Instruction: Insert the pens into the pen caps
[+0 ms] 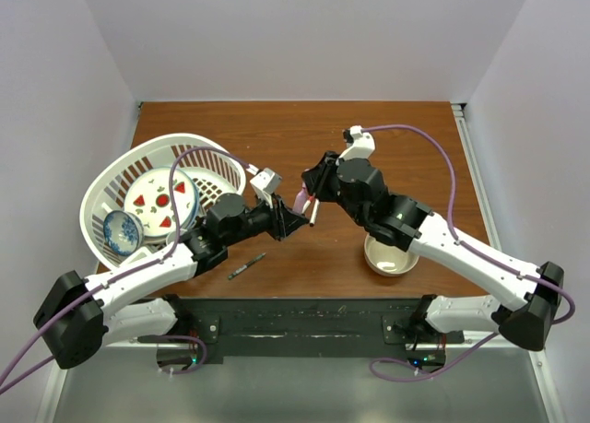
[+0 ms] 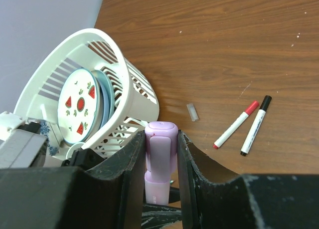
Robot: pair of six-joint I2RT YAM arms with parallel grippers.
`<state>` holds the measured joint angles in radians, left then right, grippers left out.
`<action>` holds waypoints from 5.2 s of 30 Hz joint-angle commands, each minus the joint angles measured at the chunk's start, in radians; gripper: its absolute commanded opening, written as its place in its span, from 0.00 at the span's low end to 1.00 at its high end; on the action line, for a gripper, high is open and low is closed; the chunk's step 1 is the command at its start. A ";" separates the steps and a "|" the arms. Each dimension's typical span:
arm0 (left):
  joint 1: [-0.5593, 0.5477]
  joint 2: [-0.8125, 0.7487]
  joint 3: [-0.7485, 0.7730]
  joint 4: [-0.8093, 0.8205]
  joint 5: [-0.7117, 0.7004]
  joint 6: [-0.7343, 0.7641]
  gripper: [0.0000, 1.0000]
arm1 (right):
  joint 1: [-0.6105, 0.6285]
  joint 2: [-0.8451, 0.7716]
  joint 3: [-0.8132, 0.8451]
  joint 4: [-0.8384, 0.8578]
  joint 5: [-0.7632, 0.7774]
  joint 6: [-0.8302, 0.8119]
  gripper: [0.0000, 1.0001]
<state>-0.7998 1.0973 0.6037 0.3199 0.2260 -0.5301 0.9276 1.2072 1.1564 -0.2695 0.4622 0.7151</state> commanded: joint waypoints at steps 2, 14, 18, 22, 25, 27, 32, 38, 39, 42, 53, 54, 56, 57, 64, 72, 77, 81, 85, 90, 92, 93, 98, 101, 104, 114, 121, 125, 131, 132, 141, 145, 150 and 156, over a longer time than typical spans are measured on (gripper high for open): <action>-0.006 -0.008 -0.010 0.074 0.015 0.025 0.00 | 0.001 0.023 0.077 0.021 0.036 -0.028 0.00; -0.006 -0.022 -0.001 0.062 -0.002 0.030 0.00 | 0.002 0.003 0.034 0.029 0.012 -0.014 0.00; -0.007 -0.010 0.018 0.064 -0.004 0.035 0.00 | 0.002 0.006 0.017 0.019 -0.007 0.000 0.00; -0.006 -0.013 0.034 0.059 -0.010 0.041 0.00 | 0.002 -0.003 -0.014 0.019 -0.026 0.023 0.00; -0.004 -0.011 0.051 0.057 -0.013 0.045 0.00 | 0.002 -0.012 -0.040 0.024 -0.037 0.038 0.00; -0.004 -0.004 0.065 0.054 -0.016 0.047 0.00 | 0.008 -0.017 -0.060 0.026 -0.056 0.052 0.00; -0.004 0.019 0.091 0.050 -0.022 0.050 0.00 | 0.036 -0.041 -0.124 0.065 -0.077 0.135 0.01; -0.006 0.032 0.114 0.048 -0.020 0.048 0.00 | 0.079 -0.043 -0.164 0.052 -0.040 0.167 0.02; -0.004 0.032 0.119 0.050 -0.022 0.048 0.00 | 0.091 -0.047 -0.172 0.046 -0.027 0.176 0.02; -0.003 0.030 0.126 0.050 -0.025 0.045 0.00 | 0.106 -0.052 -0.201 0.050 -0.008 0.205 0.07; -0.004 -0.011 0.099 0.071 -0.004 0.038 0.00 | 0.137 -0.098 -0.173 0.058 -0.004 0.186 0.46; -0.004 -0.020 0.093 0.074 0.004 0.038 0.00 | 0.136 -0.124 -0.169 0.055 0.007 0.157 0.48; -0.004 -0.045 0.076 0.077 0.045 0.036 0.00 | 0.135 -0.158 -0.167 0.059 0.006 0.124 0.54; -0.004 -0.054 0.073 0.070 0.062 0.036 0.00 | 0.135 -0.173 -0.169 0.081 -0.014 0.066 0.57; -0.004 -0.158 0.007 0.044 0.228 0.019 0.00 | 0.135 -0.293 -0.121 0.049 -0.147 -0.147 0.78; -0.004 -0.228 -0.048 0.163 0.420 -0.051 0.00 | 0.134 -0.337 -0.047 0.065 -0.358 -0.238 0.80; -0.004 -0.228 -0.071 0.264 0.472 -0.103 0.00 | 0.134 -0.331 -0.035 0.070 -0.424 -0.230 0.75; -0.004 -0.218 -0.074 0.304 0.492 -0.123 0.00 | 0.134 -0.339 -0.052 0.082 -0.444 -0.224 0.64; -0.004 -0.203 -0.076 0.324 0.498 -0.133 0.00 | 0.135 -0.339 -0.069 0.098 -0.459 -0.217 0.57; -0.004 -0.185 -0.070 0.343 0.506 -0.137 0.00 | 0.134 -0.331 -0.096 0.127 -0.476 -0.204 0.51; -0.004 -0.178 -0.068 0.350 0.506 -0.140 0.00 | 0.135 -0.325 -0.098 0.128 -0.482 -0.198 0.45; -0.004 -0.175 -0.064 0.352 0.506 -0.139 0.00 | 0.134 -0.321 -0.104 0.128 -0.485 -0.195 0.34; -0.003 -0.154 -0.041 0.358 0.495 -0.122 0.00 | 0.135 -0.292 -0.150 0.165 -0.580 -0.157 0.00; 0.001 -0.133 -0.019 0.393 0.481 -0.131 0.00 | 0.135 -0.276 -0.205 0.174 -0.623 -0.140 0.00; 0.022 -0.106 0.005 0.418 0.475 -0.139 0.00 | 0.136 -0.290 -0.250 0.150 -0.637 -0.144 0.00; 0.157 -0.016 0.059 0.658 0.602 -0.297 0.00 | 0.135 -0.339 -0.403 0.161 -0.740 -0.114 0.00; 0.221 0.015 0.116 0.624 0.647 -0.332 0.00 | 0.143 -0.325 -0.494 0.181 -0.784 -0.085 0.00; 0.254 0.033 0.163 0.558 0.639 -0.315 0.00 | 0.152 -0.292 -0.511 0.182 -0.813 -0.088 0.00; 0.261 0.093 0.208 0.558 0.624 -0.331 0.00 | 0.165 -0.288 -0.486 0.179 -0.725 -0.077 0.00; 0.261 0.096 0.211 0.515 0.616 -0.300 0.00 | 0.165 -0.291 -0.466 0.153 -0.691 -0.063 0.00; 0.257 0.090 0.099 0.550 0.638 -0.332 0.00 | 0.165 -0.267 -0.161 0.013 -0.378 -0.175 0.16; 0.252 0.069 0.067 0.573 0.668 -0.346 0.00 | 0.163 -0.233 -0.133 0.050 -0.373 -0.192 0.47; 0.244 0.044 0.045 0.619 0.702 -0.373 0.00 | 0.163 -0.215 -0.133 0.114 -0.344 -0.206 0.47; 0.235 0.027 0.022 0.650 0.737 -0.386 0.00 | 0.163 -0.201 -0.165 0.234 -0.281 -0.189 0.51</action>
<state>-0.5568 1.1667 0.6342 0.8539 0.9737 -0.8856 1.0824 0.9958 1.0122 -0.1234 0.1436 0.5243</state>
